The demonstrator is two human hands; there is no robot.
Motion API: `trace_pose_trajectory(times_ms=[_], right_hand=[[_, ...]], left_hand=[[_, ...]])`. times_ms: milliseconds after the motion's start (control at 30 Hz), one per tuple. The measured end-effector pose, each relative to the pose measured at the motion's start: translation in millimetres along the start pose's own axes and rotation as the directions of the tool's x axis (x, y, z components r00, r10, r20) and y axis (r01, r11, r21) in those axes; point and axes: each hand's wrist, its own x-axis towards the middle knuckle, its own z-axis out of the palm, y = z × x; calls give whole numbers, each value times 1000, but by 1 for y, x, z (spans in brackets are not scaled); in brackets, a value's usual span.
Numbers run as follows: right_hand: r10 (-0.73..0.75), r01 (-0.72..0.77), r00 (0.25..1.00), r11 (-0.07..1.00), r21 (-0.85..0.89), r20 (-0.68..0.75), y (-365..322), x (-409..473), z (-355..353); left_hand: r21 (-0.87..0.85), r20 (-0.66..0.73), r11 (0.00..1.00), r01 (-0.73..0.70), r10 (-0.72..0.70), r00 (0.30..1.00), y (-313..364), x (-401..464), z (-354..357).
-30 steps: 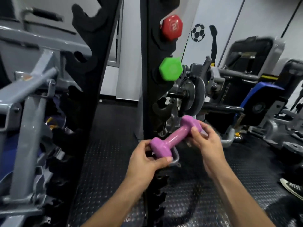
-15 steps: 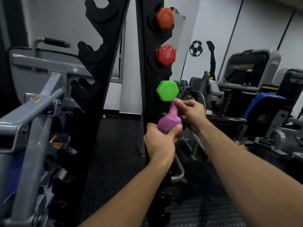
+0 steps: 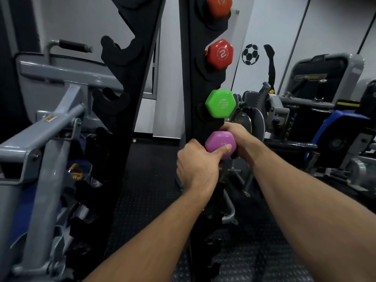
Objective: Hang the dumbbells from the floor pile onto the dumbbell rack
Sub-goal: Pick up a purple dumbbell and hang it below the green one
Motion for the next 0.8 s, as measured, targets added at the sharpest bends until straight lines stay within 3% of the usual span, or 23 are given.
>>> trace_pose_trajectory(times_ms=[100, 233, 367, 800], right_hand=[[63, -62, 997, 998, -24, 54, -8, -9, -3], [47, -71, 984, 988, 139, 170, -9, -11, -2], [-32, 2, 987, 982, 189, 155, 2, -13, -6], [38, -48, 995, 992, 117, 91, 7, -15, 2]], left_hand=[[114, -72, 990, -88, 97, 993, -3, 2, -3], [-66, 95, 988, -137, 143, 985, -16, 13, 0], [-175, 220, 977, -124, 162, 962, -24, 24, 2], [-158, 203, 973, -166, 196, 959, -33, 32, 9]])
